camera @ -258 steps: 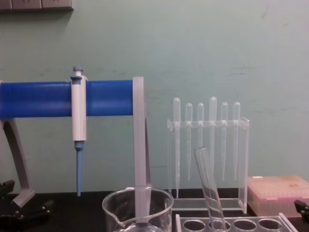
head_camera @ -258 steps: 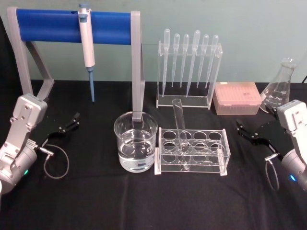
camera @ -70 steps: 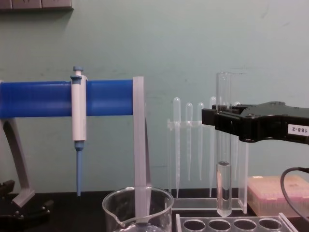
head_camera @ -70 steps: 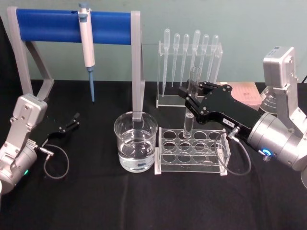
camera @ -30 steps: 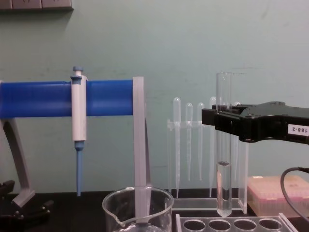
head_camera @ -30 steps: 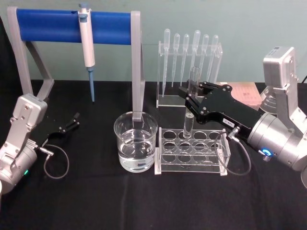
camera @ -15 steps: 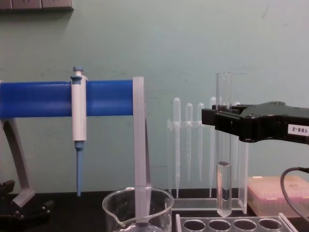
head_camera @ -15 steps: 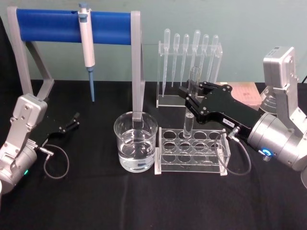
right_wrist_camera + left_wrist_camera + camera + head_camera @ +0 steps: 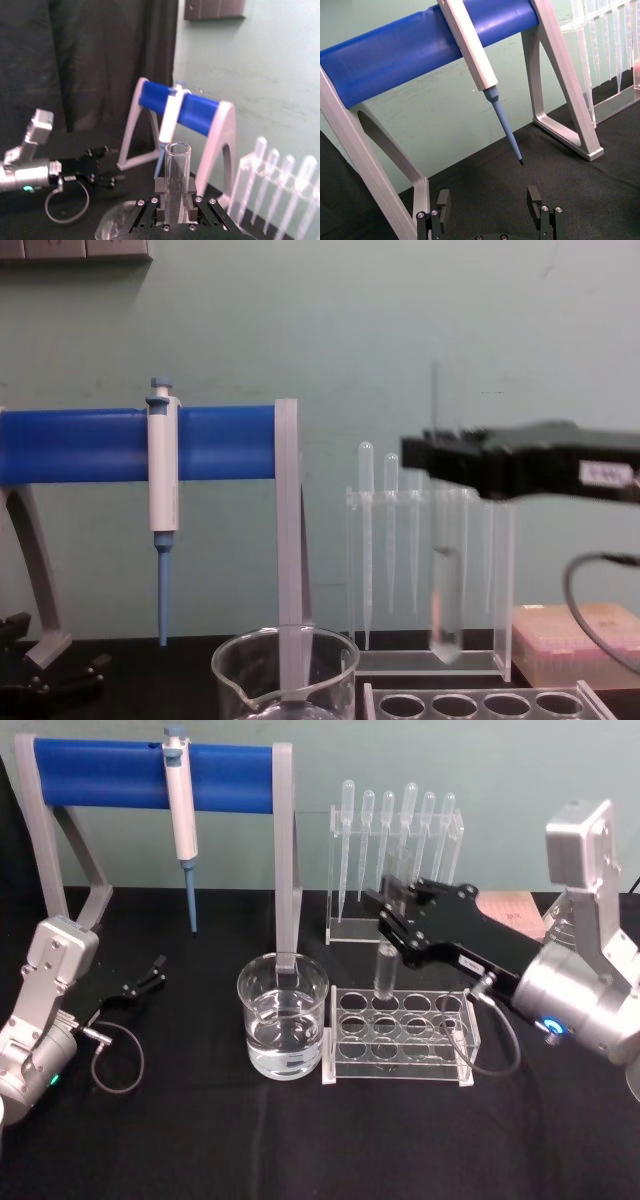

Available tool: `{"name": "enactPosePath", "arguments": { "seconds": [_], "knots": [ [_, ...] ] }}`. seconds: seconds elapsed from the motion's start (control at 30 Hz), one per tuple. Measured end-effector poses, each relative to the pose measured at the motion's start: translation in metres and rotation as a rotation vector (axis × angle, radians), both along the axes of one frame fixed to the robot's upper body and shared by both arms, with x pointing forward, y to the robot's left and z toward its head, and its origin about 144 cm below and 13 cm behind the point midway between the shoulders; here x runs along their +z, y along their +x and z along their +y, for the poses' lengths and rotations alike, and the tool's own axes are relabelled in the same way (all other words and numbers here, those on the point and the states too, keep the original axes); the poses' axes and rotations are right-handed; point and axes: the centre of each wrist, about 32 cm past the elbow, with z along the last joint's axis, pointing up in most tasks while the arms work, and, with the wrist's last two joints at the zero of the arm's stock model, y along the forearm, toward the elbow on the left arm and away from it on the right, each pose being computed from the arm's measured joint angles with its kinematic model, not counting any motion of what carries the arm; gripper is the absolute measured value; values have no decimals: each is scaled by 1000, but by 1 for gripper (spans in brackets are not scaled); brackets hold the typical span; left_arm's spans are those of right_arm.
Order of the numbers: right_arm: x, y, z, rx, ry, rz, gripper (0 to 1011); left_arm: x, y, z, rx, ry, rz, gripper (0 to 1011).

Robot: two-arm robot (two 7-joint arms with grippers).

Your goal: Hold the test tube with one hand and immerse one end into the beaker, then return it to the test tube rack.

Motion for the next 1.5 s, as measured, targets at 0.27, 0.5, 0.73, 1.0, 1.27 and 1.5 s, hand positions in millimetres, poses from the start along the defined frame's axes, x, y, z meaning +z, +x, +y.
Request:
{"name": "enactPosePath", "arguments": {
  "seconds": [0.27,0.5,0.73,1.0,1.27,1.5],
  "knots": [
    [21,16,29,75,3,-47,238,0,0,0,0,0,0,1000],
    [11,39,53,116,24,-21,238,0,0,0,0,0,0,1000],
    [-10,51,65,130,39,17,238,0,0,0,0,0,0,1000],
    [-37,56,74,151,48,39,238,0,0,0,0,0,0,1000],
    [-63,53,77,154,33,67,238,0,0,0,0,0,0,1000],
    [-75,50,77,149,36,66,238,0,0,0,0,0,0,1000]
  ]
}}
